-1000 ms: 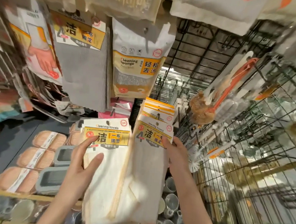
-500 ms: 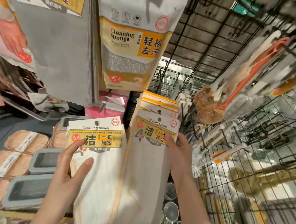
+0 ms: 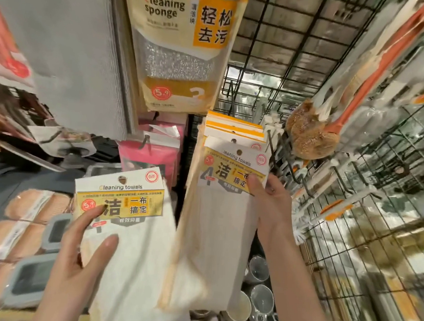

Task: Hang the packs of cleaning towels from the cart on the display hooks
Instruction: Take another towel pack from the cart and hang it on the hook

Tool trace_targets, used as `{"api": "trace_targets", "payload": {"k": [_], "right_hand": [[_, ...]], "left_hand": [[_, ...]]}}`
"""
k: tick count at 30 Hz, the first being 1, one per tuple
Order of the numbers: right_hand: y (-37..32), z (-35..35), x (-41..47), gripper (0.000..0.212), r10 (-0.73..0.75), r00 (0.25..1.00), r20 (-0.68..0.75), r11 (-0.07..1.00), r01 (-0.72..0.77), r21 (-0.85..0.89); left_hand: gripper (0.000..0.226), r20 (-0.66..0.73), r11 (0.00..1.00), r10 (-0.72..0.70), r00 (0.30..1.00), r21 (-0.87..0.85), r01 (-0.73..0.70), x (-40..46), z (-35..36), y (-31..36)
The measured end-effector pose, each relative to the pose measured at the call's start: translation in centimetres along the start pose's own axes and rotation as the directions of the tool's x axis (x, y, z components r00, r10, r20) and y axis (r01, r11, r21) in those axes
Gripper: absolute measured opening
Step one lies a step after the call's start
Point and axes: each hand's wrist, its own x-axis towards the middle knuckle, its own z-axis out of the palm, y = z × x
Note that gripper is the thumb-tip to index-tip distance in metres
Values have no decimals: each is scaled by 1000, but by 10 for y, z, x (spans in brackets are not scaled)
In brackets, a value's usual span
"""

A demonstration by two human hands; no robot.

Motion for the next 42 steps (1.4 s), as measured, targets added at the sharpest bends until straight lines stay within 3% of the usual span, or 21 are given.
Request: {"api": "trace_targets", "payload": {"k": [6, 12, 18, 22, 26, 31, 35, 38, 40, 42], "right_hand": [[5, 7, 9, 23, -55, 998, -23, 998, 54, -20], [13, 15, 20, 33, -210, 962, -176, 977, 202, -65], [20, 26, 26, 33, -276, 921, -276, 960, 252, -118], [26, 35, 26, 29, -361, 887, -287, 924, 298, -240], [23, 43, 34, 29, -393, 862, -320, 898, 285, -336], [20, 42, 40, 28, -410, 863, -296, 884, 296, -362], [18, 33, 29, 34, -326, 904, -276, 927, 247, -283], [17, 22, 8, 43, -336, 901, -273, 896, 217, -386], [17, 16, -11, 37, -308, 928, -209, 900, 214, -379], [14, 17, -30, 22, -203, 979, -28, 938, 186, -292]], "left_hand": [[49, -3, 999, -35, 999, 5, 35, -3, 0, -3], [47, -3, 1000, -15, 1000, 4, 15, -1, -1, 0], [48, -52, 1000, -3, 999, 19, 4, -3, -15, -8], [55, -64, 999, -49, 997, 15, 50, -5, -28, -12], [50, -75, 1000, 2, 997, 11, -1, -6, -22, -4], [45, -35, 999, 52, 998, 1, -52, -7, -7, 5], [44, -24, 999, 38, 999, -33, -38, -11, 2, 9], [43, -15, 997, 14, 1000, -80, -15, -14, 7, 11], [42, 13, 996, -1, 1000, -94, 2, -15, 11, 11], [44, 52, 994, -27, 998, -107, 33, -16, 15, 13]]}}
